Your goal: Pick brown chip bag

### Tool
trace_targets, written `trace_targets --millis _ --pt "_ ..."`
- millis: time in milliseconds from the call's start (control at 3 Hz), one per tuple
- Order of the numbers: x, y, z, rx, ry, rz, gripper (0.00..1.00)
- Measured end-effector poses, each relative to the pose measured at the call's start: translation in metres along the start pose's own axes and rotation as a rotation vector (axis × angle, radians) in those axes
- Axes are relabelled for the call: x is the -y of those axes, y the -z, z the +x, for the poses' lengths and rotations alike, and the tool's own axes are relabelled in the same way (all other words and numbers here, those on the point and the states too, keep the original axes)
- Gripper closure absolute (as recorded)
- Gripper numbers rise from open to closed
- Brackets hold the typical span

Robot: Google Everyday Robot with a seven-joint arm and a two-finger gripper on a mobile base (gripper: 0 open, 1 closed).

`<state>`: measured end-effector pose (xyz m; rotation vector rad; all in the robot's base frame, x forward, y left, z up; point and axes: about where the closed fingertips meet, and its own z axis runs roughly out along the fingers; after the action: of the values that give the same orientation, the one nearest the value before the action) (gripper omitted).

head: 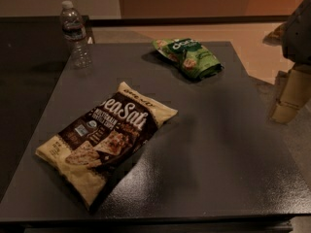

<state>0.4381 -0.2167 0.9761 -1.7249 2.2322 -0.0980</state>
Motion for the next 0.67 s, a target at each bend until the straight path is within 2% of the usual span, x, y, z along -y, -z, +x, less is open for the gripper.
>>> trace_targets --millis 667 --pt "0.0005 -0.0006 -0.0050 0.005 0.019 -0.013 0.00"
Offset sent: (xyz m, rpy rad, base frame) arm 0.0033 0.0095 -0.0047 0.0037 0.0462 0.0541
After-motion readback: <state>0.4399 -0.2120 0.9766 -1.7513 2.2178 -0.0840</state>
